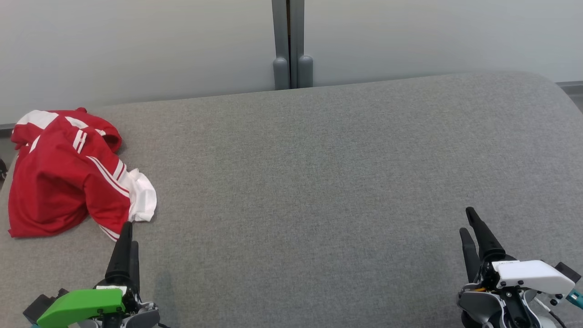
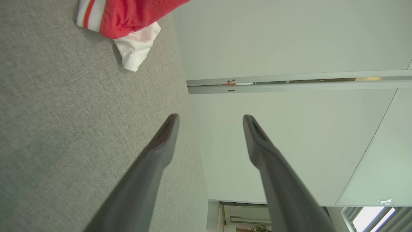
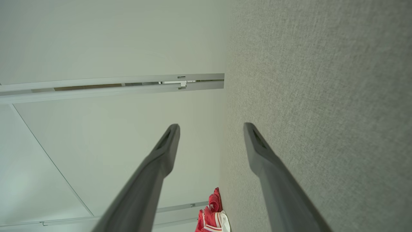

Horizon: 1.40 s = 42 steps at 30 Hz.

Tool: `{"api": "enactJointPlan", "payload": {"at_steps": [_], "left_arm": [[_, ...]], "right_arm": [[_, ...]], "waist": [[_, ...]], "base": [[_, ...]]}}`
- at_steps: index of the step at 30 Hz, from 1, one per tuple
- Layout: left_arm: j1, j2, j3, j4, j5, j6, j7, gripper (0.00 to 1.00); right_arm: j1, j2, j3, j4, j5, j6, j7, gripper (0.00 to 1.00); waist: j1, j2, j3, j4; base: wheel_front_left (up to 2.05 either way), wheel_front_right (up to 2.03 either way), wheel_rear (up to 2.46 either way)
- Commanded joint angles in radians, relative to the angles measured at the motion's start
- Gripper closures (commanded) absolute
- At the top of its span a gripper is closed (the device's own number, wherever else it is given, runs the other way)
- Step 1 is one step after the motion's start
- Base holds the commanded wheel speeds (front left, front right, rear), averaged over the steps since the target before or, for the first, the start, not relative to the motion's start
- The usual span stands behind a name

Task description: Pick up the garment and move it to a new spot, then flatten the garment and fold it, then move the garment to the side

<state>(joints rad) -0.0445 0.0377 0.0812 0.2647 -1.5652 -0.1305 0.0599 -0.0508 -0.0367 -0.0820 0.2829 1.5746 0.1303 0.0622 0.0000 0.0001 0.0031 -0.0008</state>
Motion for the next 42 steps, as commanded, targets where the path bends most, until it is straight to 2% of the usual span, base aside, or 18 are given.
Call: {"api": "enactJointPlan", "payload": {"at_steps": [1,12,27,42], "left_arm": [[-0.007,0.004,-0.002,-0.027,0.029,0.000,-0.012,0.00],[0.000,0.006,-0.029,-0.094,0.196,0.035,-0.059,0.00],[0.018,0.008,-0.097,-0.160,0.550,0.085,-0.116,0.00],[0.045,0.010,-0.150,-0.187,0.824,0.130,-0.165,0.00]], "right_arm": [[-0.010,-0.005,0.004,-0.025,-0.027,0.000,-0.013,0.00],[-0.006,-0.007,0.018,-0.060,-0.187,0.000,-0.061,0.00],[0.009,-0.009,0.070,-0.119,-0.517,0.000,-0.118,0.00],[0.013,-0.010,0.110,-0.140,-0.791,0.000,-0.167,0.00]], "waist": [[0.0000,-0.0001,0.000,0.000],[0.0000,-0.0001,-0.001,-0.001],[0.0000,-0.0001,-0.001,0.000],[0.0000,-0.0001,-0.002,0.000]], "base": [[0.00,0.00,0.00],[0.00,0.00,0.00],[0.00,0.00,0.00],[0.00,0.00,0.00]]}}
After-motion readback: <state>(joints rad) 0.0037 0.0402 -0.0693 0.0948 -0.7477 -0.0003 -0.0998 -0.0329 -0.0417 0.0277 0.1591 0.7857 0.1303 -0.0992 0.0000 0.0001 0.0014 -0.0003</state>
